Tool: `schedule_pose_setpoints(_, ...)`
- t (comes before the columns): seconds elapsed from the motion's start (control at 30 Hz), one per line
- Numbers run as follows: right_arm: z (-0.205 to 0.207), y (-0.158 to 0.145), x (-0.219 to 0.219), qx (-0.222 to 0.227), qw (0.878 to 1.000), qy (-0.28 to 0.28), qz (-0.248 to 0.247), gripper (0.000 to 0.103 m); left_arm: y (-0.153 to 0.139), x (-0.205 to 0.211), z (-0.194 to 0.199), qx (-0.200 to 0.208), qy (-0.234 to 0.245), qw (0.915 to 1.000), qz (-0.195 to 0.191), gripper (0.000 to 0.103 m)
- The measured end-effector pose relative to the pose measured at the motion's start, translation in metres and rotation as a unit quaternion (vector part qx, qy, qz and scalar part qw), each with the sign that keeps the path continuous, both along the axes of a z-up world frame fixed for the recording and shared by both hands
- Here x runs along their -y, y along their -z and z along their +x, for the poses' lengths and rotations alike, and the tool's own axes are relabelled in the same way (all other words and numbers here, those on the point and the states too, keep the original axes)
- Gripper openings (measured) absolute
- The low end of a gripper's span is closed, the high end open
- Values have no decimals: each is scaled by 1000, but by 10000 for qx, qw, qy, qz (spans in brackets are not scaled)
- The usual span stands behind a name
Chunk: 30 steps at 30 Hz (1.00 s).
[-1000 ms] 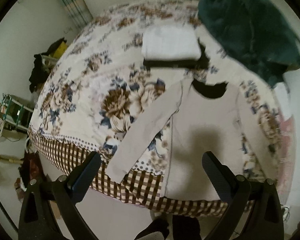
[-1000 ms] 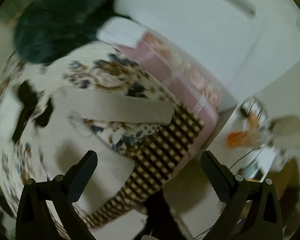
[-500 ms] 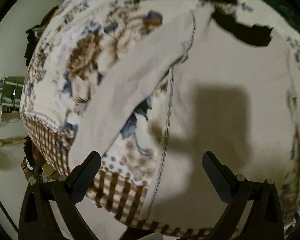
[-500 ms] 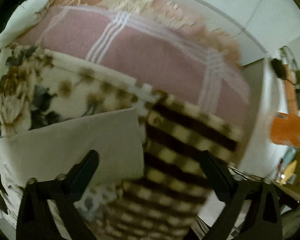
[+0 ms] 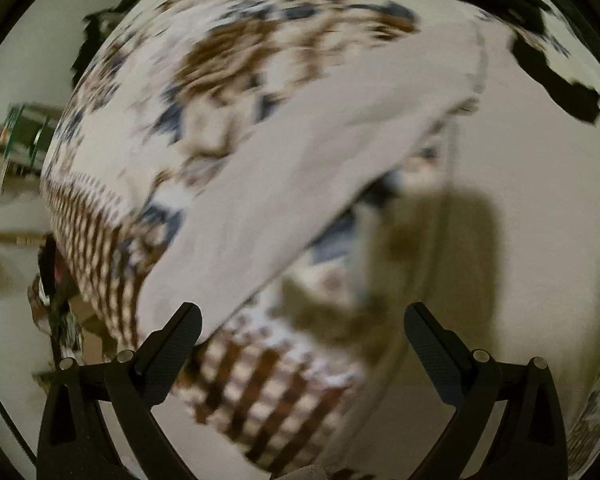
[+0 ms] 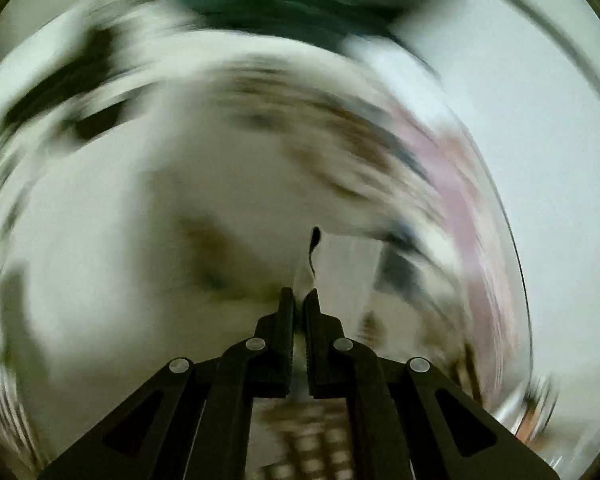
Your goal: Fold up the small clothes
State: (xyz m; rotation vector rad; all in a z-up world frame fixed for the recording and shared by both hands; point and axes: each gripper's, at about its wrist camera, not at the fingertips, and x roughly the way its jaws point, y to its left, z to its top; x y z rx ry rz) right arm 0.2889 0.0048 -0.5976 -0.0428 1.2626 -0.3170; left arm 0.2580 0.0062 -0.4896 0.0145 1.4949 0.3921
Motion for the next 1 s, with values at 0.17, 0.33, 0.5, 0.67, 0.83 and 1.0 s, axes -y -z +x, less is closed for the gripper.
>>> schedule_pose_setpoints(0.17, -9, 23, -177, -408, 9739, -2229, 85, 5, -15, -58, -36, 52, -599, 9980, 199, 103)
schedule_pose_setpoints(0.33, -47, 78, -260, -1006, 9423, -3193, -49, 4, -16, -113, -68, 47, -1087, 9933, 400, 103)
schedule_pose_setpoints(0.5, -74, 102, -287, -1406, 9261, -3494, -220, 5, -2, -152, -88, 49, -1594, 9868, 268, 103)
schedule_pose_setpoints(0.67, -53, 109, -249, -2004, 9371, -2745, 796, 23, 21, -183, -99, 188, -2288, 9723, -447, 103)
schedule_pose_setpoints(0.83, -38, 97, -191, -1961, 9519, -1848, 1461, 51, 59, -216, -110, 348, -3101, 9387, -1464, 99)
schedule_pose_setpoints(1.0, -38, 100, -145, -1920, 9618, -1406, 1355, 51, 90, -222, -111, 464, -3325, 9212, -1966, 43)
